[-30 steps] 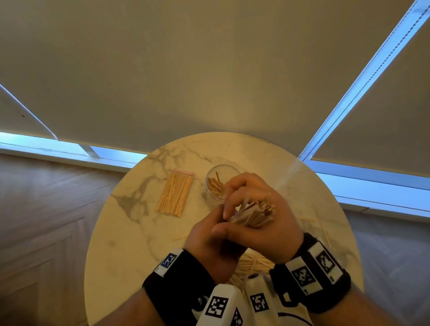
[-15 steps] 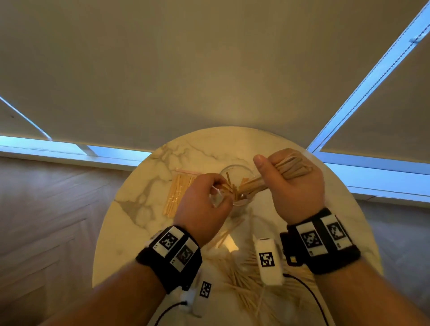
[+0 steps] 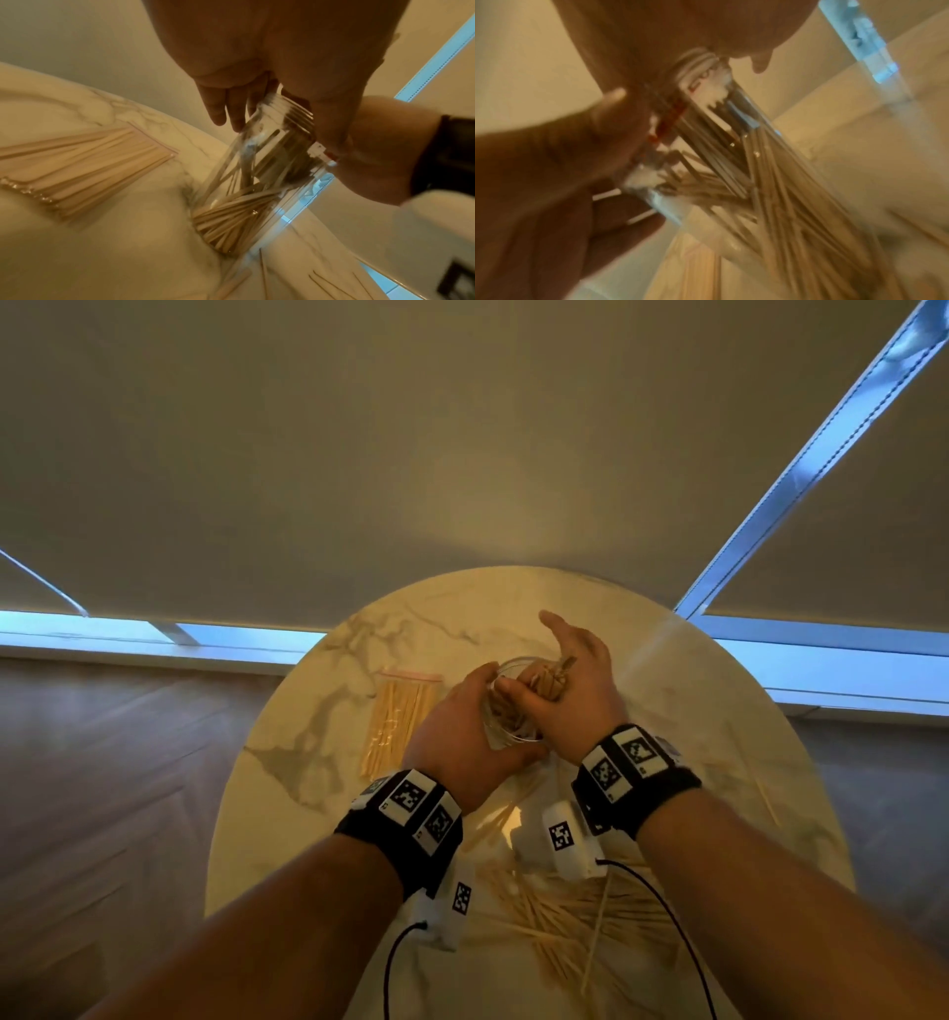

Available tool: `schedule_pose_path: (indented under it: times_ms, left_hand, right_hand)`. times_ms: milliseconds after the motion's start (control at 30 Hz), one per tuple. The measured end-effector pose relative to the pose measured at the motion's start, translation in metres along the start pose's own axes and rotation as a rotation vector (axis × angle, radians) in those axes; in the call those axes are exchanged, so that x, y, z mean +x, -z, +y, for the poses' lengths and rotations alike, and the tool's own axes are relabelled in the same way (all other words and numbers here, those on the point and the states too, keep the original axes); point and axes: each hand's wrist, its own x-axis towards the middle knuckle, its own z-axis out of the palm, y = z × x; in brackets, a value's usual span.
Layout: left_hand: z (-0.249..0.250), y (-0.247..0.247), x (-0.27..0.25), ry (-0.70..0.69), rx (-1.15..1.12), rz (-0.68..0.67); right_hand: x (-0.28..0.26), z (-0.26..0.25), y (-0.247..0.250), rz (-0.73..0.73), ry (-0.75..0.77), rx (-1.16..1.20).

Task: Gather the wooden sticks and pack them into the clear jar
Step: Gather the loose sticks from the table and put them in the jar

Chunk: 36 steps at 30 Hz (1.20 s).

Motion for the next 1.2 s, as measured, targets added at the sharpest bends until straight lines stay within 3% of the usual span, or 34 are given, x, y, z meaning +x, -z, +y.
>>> schedule_pose_path:
  times_ms: [100, 233, 300, 400, 467, 567, 667, 700, 800, 867, 933, 1067, 1200]
  left_hand:
    - [-0.002, -0.001, 0.0, 0.013, -0.011, -0.002]
    - [-0.006, -0.002, 0.001, 0.011, -0.08, 0.01]
    - [-0.006, -0.002, 0.001, 0.004, -0.087, 0.021]
    - [-0.005, -0.003, -0.001, -0.01, -0.042, 0.033]
    - [-0.005, -0.006, -0.002, -0.02, -0.033, 0.031]
    - [-0.004, -0.008, -0.001, -0.022, -0.032, 0.017]
    - [-0.007, -0.01, 0.003, -0.008, -0.034, -0.008]
    - [-0.006, -0.01, 0.003, -0.008, -0.043, -0.009]
    - [-0.006, -0.008, 0.001, 0.026, -0.051, -0.013]
    - [-0.01, -0.012, 0.003, 0.041, -0.024, -0.039]
    - [-0.015, -0.014, 0.004, 0.033, 0.076, -0.076]
    - [-0.015, -0.011, 0.003, 0.06, 0.029, -0.058]
    - [-0.018, -0.014, 0.001, 0.044, 0.079, 0.002]
  right_hand:
    - [0.01, -0.001, 0.002, -0.109, -0.128, -0.077]
    - [0.004, -0.009, 0.02, -0.262, -0.003, -0.208]
    - [-0.009, -0.008, 0.031, -0.191, 0.051, -0.13]
    - [-0.024, -0.014, 0.041, 0.099, 0.167, 0.008]
    - [-0.026, -0.027, 0.04, 0.21, 0.296, -0.003]
    - [-0.015, -0.047, 0.026, 0.07, 0.473, -0.219]
    - [-0.004, -0.039, 0.002, -0.274, 0.422, -0.6]
    - [-0.003, -0.032, 0.001, -0.316, 0.397, -0.623]
    - [-0.015, -0.02, 0.011, -0.187, 0.422, -0.452]
    - [-0.033, -0.016, 0.014, -0.208, 0.503, -0.418]
    - [-0.05, -0.005, 0.01, -0.255, 0.6, -0.526]
    - [-0.054, 0.013, 0.016, -0.18, 0.465, -0.664]
    - [-0.046, -0.002, 0.016, -0.276, 0.45, -0.707]
